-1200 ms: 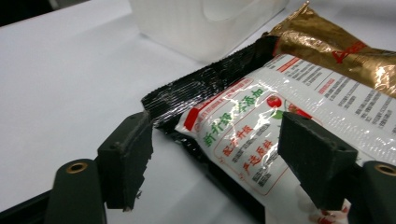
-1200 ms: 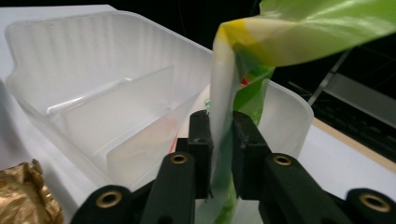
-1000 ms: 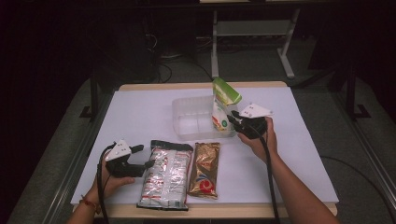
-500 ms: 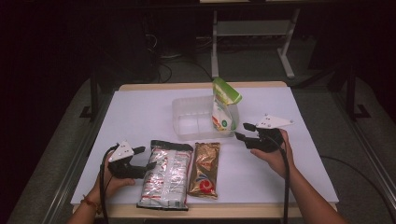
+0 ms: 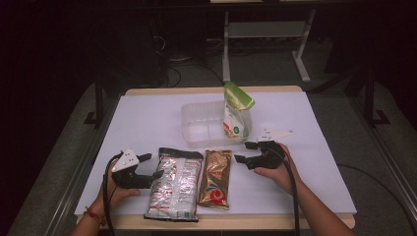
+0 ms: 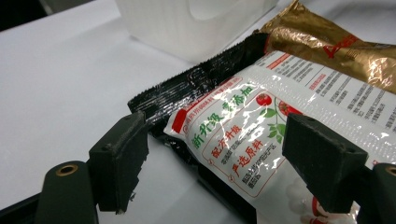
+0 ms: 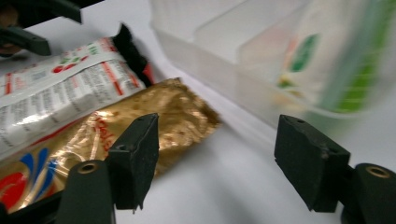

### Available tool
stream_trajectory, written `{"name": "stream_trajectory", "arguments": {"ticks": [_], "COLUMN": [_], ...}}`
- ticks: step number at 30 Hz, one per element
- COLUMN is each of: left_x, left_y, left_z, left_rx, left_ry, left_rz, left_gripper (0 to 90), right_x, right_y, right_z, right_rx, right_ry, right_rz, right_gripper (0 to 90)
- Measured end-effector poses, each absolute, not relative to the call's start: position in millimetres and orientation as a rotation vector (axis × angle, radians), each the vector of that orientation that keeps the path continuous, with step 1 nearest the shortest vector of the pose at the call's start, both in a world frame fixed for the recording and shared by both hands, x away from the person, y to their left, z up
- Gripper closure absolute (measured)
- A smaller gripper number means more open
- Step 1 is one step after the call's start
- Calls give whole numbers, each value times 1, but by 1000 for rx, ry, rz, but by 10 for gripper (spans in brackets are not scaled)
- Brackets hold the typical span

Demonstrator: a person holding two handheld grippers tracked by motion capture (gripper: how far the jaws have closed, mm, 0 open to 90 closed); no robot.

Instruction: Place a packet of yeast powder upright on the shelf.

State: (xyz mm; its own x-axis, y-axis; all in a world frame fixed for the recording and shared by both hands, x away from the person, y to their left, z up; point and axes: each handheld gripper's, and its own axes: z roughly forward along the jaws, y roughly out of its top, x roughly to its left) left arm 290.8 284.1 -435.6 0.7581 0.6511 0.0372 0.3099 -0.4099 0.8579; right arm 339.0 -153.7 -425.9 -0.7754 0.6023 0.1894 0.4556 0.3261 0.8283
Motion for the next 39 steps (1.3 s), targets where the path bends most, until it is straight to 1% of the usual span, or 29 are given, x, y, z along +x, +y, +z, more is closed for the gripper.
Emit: {"name": "stream_trajectory", "arguments": {"ticks": [6,10,13,18,21,22,23,26,27,28,29,30,31,32,33,34,35,39], "left_x": [286,285,284,286,285,285,285,286,286,286,286,286,286,286,286,286,286,285], "left_y": [280,279,277,274,272,272,271,269,268,267,266,265,265,264,264,263,263,263], "left_z": [-434,-434,-434,-435,-435,-435,-435,-436,-437,-437,-437,-437,-437,-437,-437,-437,-437,-437], "left_rx": [2039,2036,2040,2060,2063,2065,2066,2072,2074,2077,2078,2082,2082,2080,2081,2081,2083,2081], "left_ry": [696,691,684,673,666,661,658,658,656,655,652,651,651,647,648,649,648,649], "left_rz": [466,465,464,450,440,440,439,431,429,427,426,425,425,422,421,421,421,419], "left_gripper": [219,218,218,217,217,217,217,217,217,217,217,217,217,217,217,217,217,217], "right_x": [339,343,349,356,356,357,358,359,358,357,357,356,356,355,355,355,355,354], "right_y": [-131,-124,-119,-116,-113,-114,-113,-109,-107,-105,-104,-104,-104,-102,-102,-103,-104,-111], "right_z": [-435,-442,-449,-455,-457,-457,-457,-459,-458,-458,-458,-458,-458,-458,-458,-458,-457,-455], "right_rx": [993,1069,1125,1187,1190,1203,1205,1206,1176,1155,1152,1143,1143,1120,1122,1126,1132,1102], "right_ry": [2540,2592,2644,2670,2688,2686,2691,2699,2709,2714,2707,2701,2701,2691,2687,2678,2658,2621], "right_rz": [1449,1452,1430,1481,1452,1464,1471,1499,1485,1483,1475,1472,1472,1465,1471,1477,1486,1505], "right_gripper": [244,233,169,166,161,157,134,129,168,226,253,303,303,379,425,494,586,769]}}
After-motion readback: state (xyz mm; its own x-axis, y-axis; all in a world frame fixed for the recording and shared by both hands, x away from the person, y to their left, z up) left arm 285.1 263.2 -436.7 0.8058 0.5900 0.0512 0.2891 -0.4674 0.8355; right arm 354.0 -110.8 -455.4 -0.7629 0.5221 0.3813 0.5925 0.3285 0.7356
